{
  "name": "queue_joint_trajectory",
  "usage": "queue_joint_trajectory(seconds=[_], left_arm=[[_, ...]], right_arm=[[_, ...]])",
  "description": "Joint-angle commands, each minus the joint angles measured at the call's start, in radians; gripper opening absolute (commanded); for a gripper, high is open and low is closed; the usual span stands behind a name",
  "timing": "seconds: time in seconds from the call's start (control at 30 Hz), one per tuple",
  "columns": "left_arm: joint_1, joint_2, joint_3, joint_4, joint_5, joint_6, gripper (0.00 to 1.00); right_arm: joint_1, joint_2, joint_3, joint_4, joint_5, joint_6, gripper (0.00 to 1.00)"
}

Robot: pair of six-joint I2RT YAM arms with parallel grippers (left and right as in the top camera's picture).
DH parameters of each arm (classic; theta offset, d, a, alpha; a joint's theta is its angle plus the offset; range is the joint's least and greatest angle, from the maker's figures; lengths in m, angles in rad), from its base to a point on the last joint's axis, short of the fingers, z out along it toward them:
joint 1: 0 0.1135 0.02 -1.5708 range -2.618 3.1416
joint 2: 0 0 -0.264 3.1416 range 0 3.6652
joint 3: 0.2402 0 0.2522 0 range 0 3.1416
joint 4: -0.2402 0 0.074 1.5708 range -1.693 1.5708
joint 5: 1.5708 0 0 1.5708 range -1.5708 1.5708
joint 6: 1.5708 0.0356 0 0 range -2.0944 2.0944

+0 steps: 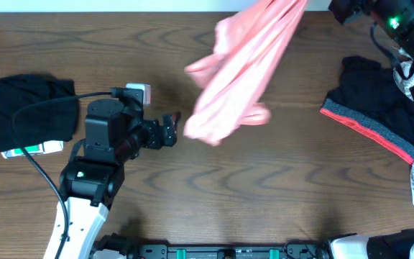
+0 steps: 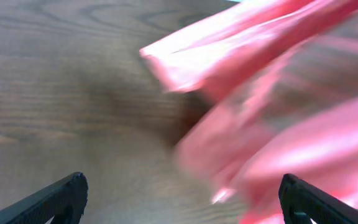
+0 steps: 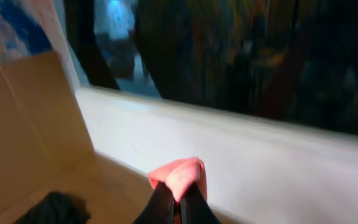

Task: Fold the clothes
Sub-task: 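Lift the pink t-shirt with the right gripper and drag it toward center, then reach the left gripper to the t-shirt's left edge and grasp it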

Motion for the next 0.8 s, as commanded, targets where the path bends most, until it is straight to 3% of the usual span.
queue_joint_trajectory(seconds=[0.0,0.2,0.33,0.6,0.77], left_arm=[[-0.015,0.015,0.018,0.018,0.013,0.016,0.98],[-0.015,0.035,0.018,0.018,0.014,0.016,0.98],[-0.015,0.039,0.018,0.018,0.014,0.016,0.98],[-0.022,0.039,0.018,0.016,0.018,0.012,0.98],[-0.095,0.053,0.018,0.030,0.023,0.030,0.98]], right_arm=[[-0.019,-0.013,0.018,-0.117,0.053,-0.010,0.01],[-0.044,-0.011,0.005,-0.486,0.370,-0.017,0.01],[-0.044,-0.009,-0.013,-0.632,0.531,-0.016,0.01],[-0.044,-0.008,-0.026,-0.722,0.558,-0.017,0.01],[-0.044,-0.008,-0.027,-0.738,0.558,-0.017,0.02]])
